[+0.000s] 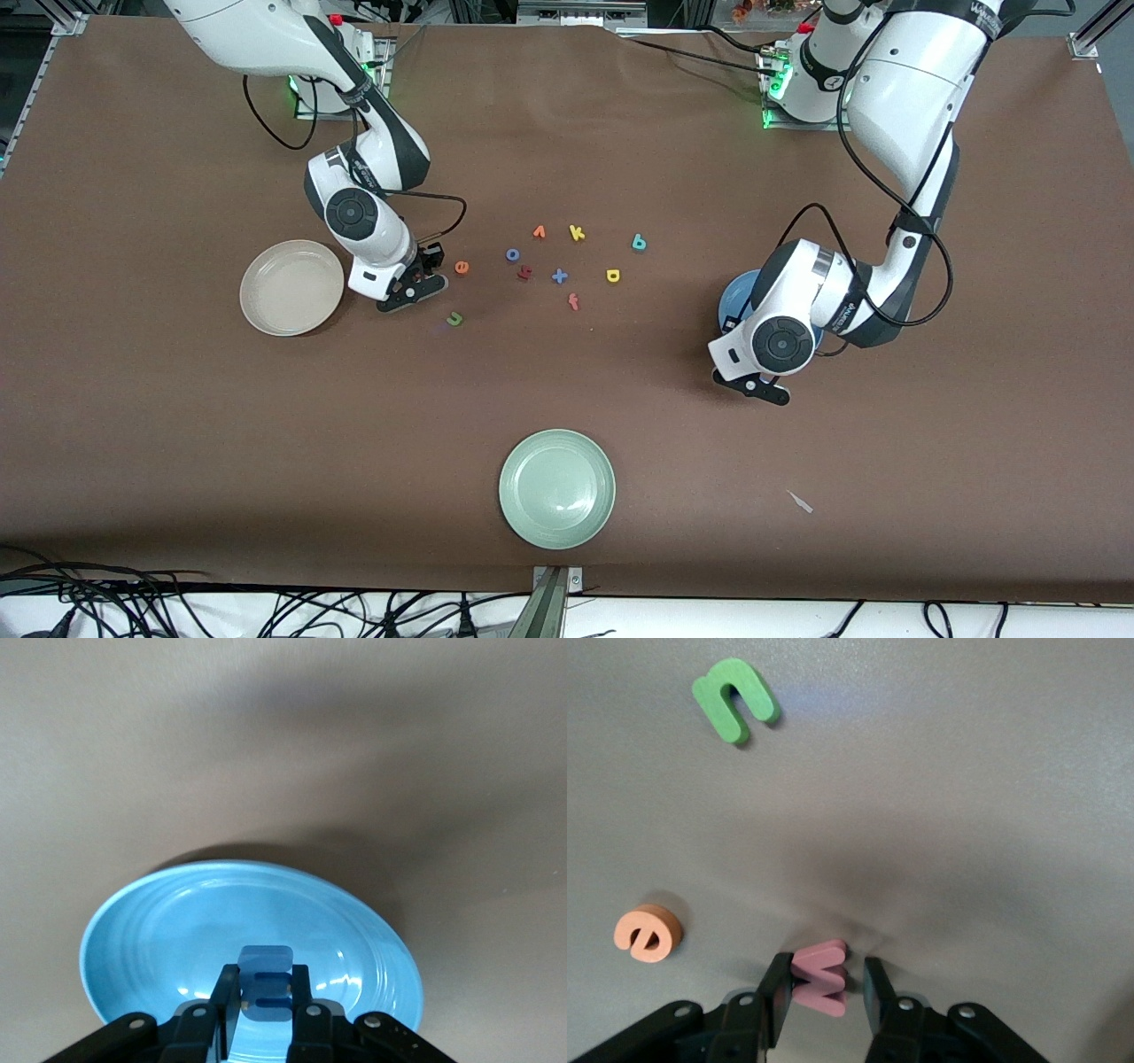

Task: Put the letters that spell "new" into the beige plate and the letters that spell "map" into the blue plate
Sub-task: 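Drop the blue E in the blue plate while the right gripper grasps the w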

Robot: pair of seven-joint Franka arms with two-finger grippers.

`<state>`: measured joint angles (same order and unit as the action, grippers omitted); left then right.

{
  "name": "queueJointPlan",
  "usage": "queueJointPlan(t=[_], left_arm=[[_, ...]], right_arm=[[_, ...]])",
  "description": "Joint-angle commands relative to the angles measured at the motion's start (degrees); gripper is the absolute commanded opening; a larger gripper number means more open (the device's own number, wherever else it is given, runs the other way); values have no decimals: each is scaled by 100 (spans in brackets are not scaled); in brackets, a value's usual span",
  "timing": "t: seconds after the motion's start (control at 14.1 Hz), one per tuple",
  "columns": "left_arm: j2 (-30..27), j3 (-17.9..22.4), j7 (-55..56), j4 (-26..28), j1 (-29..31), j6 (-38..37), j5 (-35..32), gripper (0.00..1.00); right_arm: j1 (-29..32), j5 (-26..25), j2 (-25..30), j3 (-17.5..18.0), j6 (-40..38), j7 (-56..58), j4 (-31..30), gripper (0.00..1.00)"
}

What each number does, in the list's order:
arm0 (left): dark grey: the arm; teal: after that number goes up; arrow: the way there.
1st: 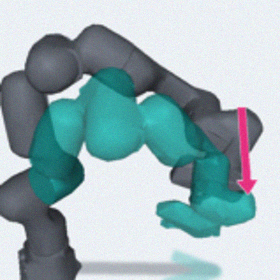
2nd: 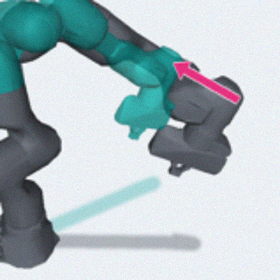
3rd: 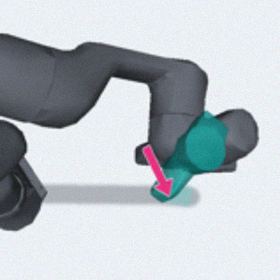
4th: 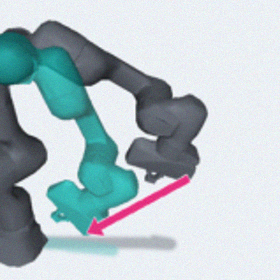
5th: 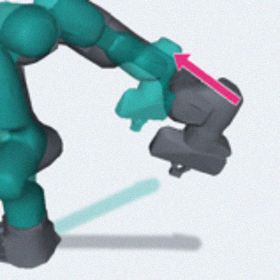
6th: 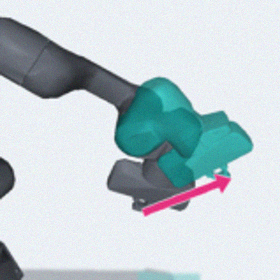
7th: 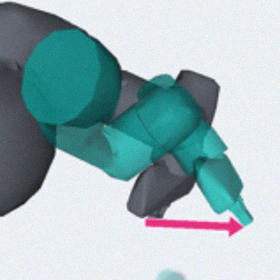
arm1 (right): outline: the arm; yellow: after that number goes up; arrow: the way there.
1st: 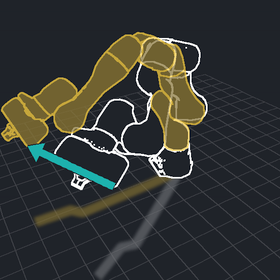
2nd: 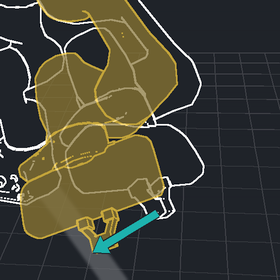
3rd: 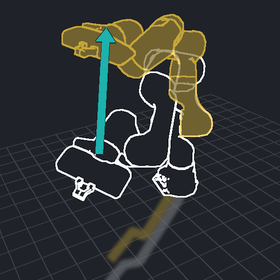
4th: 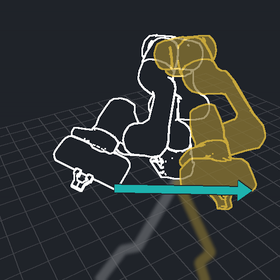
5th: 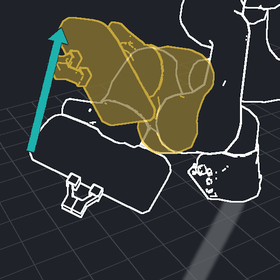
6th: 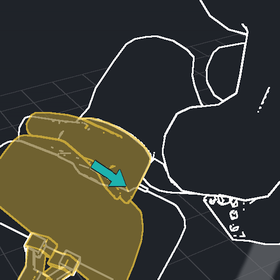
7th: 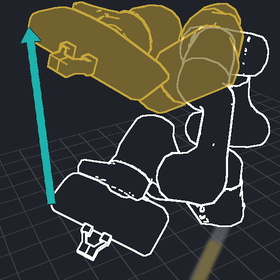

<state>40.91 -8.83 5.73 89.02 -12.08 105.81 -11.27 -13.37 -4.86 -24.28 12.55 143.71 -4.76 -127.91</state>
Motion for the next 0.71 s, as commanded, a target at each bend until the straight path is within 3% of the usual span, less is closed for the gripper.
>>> queueJointPlan(t=[0.0, 0.07, 0.21, 0.28, 0.5, 0.64], left_arm=[[-171, -58, -63, 204, 48, 54, -130, 49], [-180, -58, -72, 143, 48, 37, -121, 99], [-224, -66, -55, 81, 57, 1, -86, 100], [-276, -93, -2, 63, 48, 1, -68, 100], [-443, -399, 217, -129, -14, -34, -25, 100], [-549, -698, 602, -218, -31, -157, 308, 100]], right_arm=[[-25, -85, -121, 11, 17, -69, 55, 29], [-25, -85, -121, 11, 17, -60, 55, 25], [-25, -85, -51, 20, -140, -8, 195, 12], [-25, -85, 19, 20, -602, -7, 448, 10], [28, -76, 116, -111, -2316, 132, 1423, 9], [28, -76, 116, -444, -2742, 431, 1733, 9]])
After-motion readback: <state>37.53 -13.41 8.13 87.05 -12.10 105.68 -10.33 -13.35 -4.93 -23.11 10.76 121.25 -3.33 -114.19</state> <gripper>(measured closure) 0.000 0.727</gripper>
